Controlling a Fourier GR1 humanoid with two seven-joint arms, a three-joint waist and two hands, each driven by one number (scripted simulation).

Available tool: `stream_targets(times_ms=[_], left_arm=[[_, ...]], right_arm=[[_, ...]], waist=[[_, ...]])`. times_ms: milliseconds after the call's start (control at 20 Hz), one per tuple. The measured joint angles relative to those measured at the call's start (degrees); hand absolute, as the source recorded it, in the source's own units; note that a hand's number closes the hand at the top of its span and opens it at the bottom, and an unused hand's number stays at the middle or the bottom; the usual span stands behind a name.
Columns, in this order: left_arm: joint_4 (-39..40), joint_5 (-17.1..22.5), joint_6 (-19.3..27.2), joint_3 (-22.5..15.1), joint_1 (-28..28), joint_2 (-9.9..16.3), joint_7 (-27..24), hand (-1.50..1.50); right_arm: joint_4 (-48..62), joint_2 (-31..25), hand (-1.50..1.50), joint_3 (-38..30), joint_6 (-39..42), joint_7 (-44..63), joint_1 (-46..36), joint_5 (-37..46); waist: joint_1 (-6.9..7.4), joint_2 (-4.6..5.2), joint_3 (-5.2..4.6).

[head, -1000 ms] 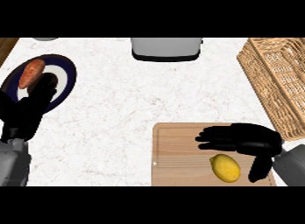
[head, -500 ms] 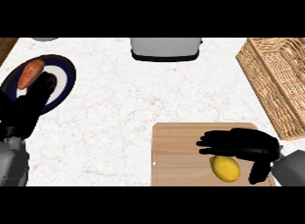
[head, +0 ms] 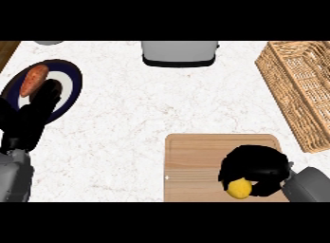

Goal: Pick the lemon from the cutting board and place it in the basket

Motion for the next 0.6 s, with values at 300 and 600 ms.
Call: stream_targets(times_ms=[300,600], left_arm=[[0.6,-1.1,0.0,0.8,-0.2,-0.6,-0.7,0.0],[0.4,-1.0,0.2,1.2,-0.3,-0.3,-0.6,0.0]], right_arm=[[0.6,1.4,1.5,-0.7,-1.4,-2.1,0.5,3.2],[8.0,9.2,1.5,-14.3,-1.1,19.8,-1.1,-2.2]], waist=[[0.07,-0.13,-0.03],[-1.59,0.52,-0.1]])
